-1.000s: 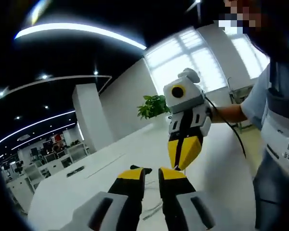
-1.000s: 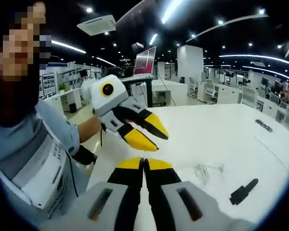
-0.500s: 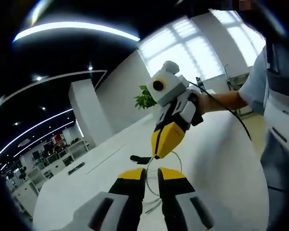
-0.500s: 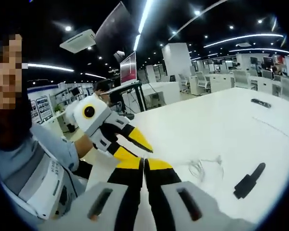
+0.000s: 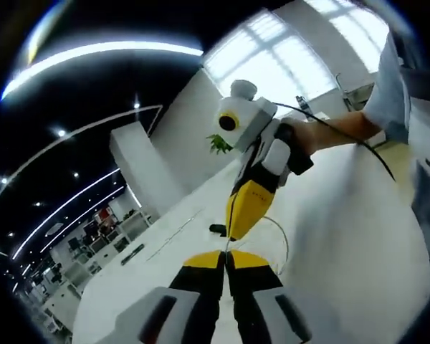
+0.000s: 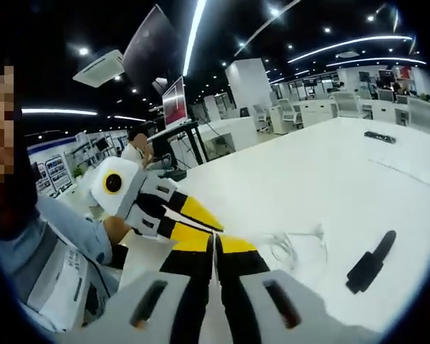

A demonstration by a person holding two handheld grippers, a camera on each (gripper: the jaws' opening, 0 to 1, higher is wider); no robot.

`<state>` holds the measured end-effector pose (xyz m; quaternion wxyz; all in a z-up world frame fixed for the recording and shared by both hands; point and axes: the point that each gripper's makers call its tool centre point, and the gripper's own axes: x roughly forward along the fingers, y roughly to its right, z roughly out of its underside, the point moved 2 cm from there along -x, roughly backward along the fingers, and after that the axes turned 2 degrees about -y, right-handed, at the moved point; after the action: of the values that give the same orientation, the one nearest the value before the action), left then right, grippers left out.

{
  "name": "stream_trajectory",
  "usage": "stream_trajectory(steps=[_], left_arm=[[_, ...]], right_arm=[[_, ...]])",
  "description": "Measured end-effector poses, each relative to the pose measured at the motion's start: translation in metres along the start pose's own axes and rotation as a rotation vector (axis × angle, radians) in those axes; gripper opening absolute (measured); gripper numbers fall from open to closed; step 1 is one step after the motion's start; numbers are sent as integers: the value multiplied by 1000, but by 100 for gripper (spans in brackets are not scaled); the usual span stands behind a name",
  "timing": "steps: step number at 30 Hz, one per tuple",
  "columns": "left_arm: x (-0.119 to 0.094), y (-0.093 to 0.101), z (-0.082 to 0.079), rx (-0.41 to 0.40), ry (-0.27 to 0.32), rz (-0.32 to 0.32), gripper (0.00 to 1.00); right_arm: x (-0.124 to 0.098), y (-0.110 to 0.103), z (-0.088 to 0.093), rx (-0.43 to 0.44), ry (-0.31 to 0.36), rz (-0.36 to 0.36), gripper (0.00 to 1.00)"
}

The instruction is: Peel open the Velcro strap on the desktop, arrange the wired earphones neatly onto it, and close the Velcro strap to secure them.

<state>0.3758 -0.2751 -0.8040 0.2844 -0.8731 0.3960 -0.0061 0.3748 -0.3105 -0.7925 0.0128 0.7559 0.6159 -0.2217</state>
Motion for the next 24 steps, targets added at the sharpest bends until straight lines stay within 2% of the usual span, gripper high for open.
stream_trajectory(steps=[4,7,11,15,19,24], left_arm=[[1,-2,2,9,-5,-46,6],[0,-6,6,18,-4,-99,6],[-4,-11,12,-6,15,-134,6],[-8,-8,9,-8,35,-134,6],[-9,-7,15,5,10,-143,6],[-10,-6,14,2,17,-147,6]], right_arm=[[2,1,1,11,6,-3,5],[-5,12,-1,27,46,22,5],[-25,38,1,52,95,117,5],[-33,61,16,28,39,245,5],[-31,67,22,97,35,241,7],[-25,74,32,97,-25,285,10]])
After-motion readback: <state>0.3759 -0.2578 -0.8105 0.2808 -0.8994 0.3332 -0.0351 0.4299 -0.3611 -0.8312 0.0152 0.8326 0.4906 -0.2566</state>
